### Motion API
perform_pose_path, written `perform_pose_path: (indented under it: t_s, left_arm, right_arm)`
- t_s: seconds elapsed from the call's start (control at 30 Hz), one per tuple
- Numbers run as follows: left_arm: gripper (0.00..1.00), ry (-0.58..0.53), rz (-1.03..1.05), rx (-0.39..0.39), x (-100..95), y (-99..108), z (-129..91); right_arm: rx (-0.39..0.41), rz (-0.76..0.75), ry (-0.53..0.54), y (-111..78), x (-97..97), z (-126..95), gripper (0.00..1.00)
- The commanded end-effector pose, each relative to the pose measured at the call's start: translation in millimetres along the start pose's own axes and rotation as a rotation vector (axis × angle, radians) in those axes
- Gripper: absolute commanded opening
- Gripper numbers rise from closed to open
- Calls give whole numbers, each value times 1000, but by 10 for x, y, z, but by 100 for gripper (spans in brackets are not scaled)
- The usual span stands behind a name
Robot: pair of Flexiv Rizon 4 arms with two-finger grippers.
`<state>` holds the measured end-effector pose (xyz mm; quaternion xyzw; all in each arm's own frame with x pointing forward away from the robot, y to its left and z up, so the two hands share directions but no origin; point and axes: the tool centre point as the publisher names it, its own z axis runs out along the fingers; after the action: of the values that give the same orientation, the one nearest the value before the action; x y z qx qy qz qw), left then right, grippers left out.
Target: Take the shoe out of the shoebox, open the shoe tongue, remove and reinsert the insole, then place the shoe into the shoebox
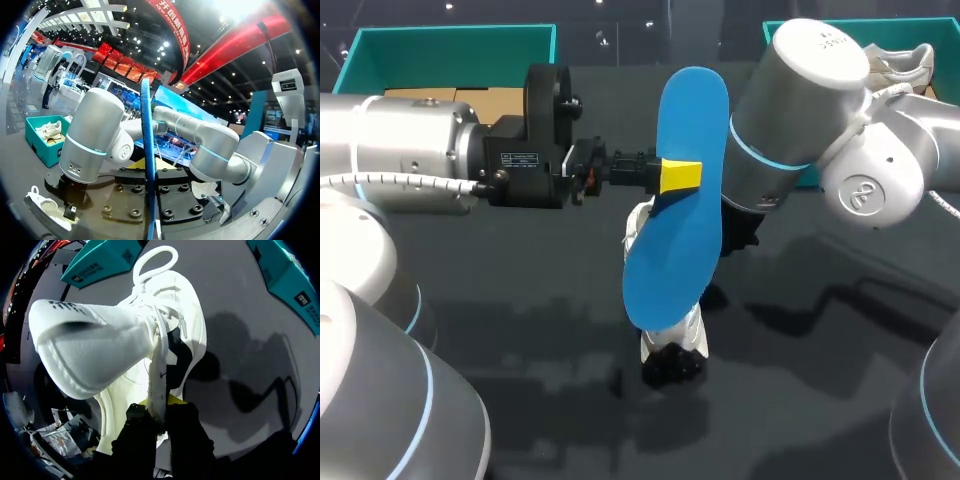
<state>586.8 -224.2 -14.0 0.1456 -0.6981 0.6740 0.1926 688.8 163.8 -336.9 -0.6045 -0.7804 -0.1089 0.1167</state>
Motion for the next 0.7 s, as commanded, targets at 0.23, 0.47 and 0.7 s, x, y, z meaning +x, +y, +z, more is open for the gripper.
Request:
perform_pose_path:
  t_s: [0.23,0.47,0.7]
  left_arm:
    - [0,0,0,4,-2,14,13]
    - [0,0,0,4,-2,14,13]
    - [0,0,0,4,-2,14,13]
  right_arm:
    - [-9,-25,30,23,-35,166,0]
    - [-9,-41,46,33,-62,257,0]
    - [-13,-26,60,34,-115,339,0]
